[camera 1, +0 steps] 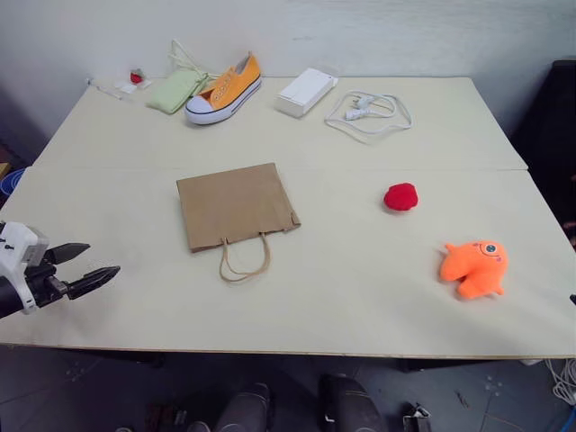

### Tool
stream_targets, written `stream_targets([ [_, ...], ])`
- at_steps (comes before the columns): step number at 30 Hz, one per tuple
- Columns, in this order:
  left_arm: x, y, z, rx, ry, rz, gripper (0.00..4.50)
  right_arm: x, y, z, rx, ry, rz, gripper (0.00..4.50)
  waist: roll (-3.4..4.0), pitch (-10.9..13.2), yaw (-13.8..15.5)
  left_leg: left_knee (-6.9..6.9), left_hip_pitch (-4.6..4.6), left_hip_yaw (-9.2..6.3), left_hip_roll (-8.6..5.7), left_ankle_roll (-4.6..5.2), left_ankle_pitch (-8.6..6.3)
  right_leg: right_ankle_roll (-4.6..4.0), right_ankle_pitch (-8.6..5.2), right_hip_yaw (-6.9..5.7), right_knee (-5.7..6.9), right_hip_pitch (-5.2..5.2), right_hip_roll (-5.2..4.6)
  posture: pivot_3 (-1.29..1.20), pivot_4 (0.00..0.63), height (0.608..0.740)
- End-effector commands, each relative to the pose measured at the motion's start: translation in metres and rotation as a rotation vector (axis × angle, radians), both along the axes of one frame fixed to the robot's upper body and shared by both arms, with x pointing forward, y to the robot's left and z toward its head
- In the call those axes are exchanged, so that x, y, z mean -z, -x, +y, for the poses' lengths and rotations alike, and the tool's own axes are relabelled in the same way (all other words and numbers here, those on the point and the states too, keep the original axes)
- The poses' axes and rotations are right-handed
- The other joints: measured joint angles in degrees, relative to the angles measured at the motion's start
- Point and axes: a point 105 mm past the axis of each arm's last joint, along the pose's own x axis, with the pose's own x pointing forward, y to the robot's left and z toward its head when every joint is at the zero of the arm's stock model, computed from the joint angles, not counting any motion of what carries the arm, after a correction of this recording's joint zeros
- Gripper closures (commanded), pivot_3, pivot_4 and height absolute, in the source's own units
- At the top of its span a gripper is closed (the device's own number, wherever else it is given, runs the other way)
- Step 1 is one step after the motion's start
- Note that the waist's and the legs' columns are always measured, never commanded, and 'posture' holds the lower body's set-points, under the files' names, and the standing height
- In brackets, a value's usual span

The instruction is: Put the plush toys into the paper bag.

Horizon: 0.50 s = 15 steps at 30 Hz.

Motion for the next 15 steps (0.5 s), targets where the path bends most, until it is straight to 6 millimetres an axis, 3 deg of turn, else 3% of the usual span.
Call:
stream_targets([
  [1, -0.0161, -0.0013, 0.0007, 0.000, -0.027, -0.034, 0.00, -0.0105, -0.0030, 0.0050, -0.016, 0.023, -0.044, 0.04, 0.00, 0.00, 0.00, 0.00, 0.00, 0.00, 0.00, 0.00, 0.00, 0.00, 0.00, 0.00, 0.00, 0.00, 0.00, 0.00, 0.150, 0.740],
  [9, -0.0144, -0.0022, -0.0022, 0.002, -0.035, -0.031, 0.00, -0.0108, -0.0079, 0.0003, 0.009, 0.082, -0.067, 0.04, 0.00, 0.00, -0.03, 0.00, -0.01, 0.01, -0.01, -0.01, -0.01, 0.00, 0.00, 0.01, 0.00, -0.02, 0.00, 0.00, 0.150, 0.740],
  [15, -0.0169, -0.0083, -0.0048, 0.028, -0.045, -0.033, 0.00, -0.0150, -0.0083, 0.0081, -0.017, 0.060, -0.076, 0.04, 0.00, 0.00, -0.02, 0.00, -0.01, 0.01, 0.00, -0.01, -0.01, 0.00, 0.00, 0.00, 0.00, -0.02, 0.00, 0.00, 0.150, 0.740],
])
